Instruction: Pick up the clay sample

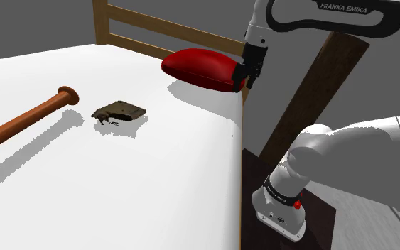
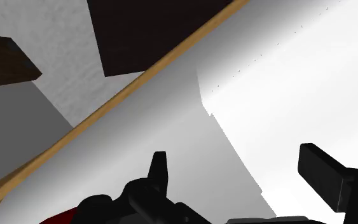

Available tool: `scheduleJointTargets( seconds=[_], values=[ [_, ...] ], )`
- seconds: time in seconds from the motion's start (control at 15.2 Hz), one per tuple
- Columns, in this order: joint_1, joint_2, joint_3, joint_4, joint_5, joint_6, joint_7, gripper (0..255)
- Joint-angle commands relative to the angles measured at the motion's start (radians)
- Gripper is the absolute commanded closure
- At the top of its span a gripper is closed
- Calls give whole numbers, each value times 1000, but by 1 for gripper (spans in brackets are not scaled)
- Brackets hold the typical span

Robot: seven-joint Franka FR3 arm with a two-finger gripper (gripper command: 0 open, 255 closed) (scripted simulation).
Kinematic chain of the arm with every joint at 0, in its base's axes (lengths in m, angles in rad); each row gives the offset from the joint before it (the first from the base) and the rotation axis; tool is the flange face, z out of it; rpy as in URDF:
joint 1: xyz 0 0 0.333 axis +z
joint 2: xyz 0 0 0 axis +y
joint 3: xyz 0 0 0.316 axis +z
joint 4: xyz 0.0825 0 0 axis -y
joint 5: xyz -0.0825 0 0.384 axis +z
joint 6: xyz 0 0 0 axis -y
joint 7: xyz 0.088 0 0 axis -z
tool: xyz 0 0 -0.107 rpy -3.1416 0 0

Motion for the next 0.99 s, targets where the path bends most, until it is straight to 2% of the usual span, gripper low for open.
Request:
scheduleJointTargets(
  seconds=[0.0, 0.46, 0.92],
  values=[
    [0, 0, 0, 0, 0, 0, 0, 0],
    [82, 228, 78, 131, 29, 91, -36, 0],
    [148, 446, 160, 293, 30, 141, -68, 0]
  ],
)
